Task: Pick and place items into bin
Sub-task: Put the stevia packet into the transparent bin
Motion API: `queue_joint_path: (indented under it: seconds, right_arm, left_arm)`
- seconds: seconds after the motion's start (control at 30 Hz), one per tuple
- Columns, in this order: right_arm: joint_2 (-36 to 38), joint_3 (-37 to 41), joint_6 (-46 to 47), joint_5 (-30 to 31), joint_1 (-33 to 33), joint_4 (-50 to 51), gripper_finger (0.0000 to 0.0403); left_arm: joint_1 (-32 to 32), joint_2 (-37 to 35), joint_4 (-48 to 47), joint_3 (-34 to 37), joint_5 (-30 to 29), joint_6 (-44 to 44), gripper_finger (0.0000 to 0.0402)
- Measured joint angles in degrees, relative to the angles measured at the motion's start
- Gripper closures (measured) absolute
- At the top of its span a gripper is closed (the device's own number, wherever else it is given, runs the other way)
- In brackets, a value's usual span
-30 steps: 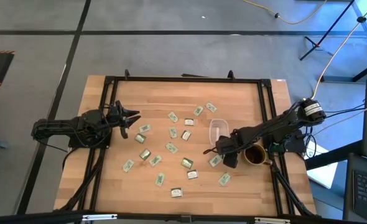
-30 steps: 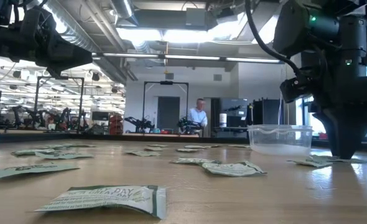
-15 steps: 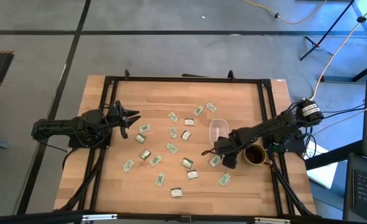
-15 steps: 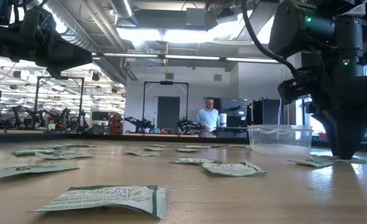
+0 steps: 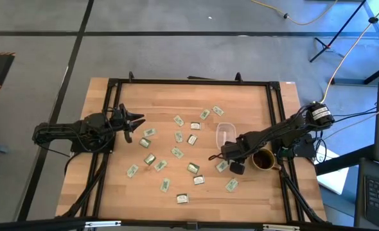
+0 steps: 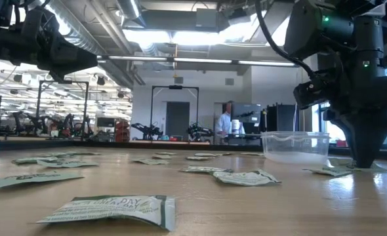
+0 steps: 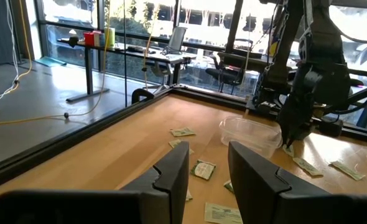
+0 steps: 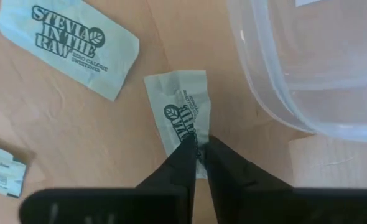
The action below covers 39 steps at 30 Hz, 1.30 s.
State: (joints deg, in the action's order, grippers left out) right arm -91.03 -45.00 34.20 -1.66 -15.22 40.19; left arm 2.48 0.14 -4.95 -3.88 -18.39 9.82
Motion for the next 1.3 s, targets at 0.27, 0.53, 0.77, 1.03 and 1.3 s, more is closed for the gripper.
queue_joint_path:
  seconds: [0.27, 0.53, 0.77, 1.03, 1.3]
  right_arm:
    - [5.6, 0.0, 0.1, -1.1, 0.0, 1.0, 0.0366]
    - [10.8, -5.5, -2.0, -2.1, 0.1, 4.1, 0.0369]
    - [12.3, -11.2, -10.2, 7.6, 2.2, 5.6, 0.0369]
    - [11.8, -9.7, -12.2, 11.9, 10.0, 6.0, 0.0369]
    - [8.8, -6.6, -11.9, 11.0, 12.6, 4.4, 0.0370]
  left_arm:
    - [0.0, 0.0, 0.0, 0.0, 0.0, 0.1, 0.0295]
    - [0.0, 0.0, 0.0, 0.0, 0.0, 0.1, 0.0295]
    - [0.0, 0.0, 0.0, 0.0, 0.0, 0.0, 0.0295]
    - [0.0, 0.0, 0.0, 0.0, 0.0, 0.0, 0.0295]
    - [0.0, 0.0, 0.0, 0.0, 0.0, 0.0, 0.0295]
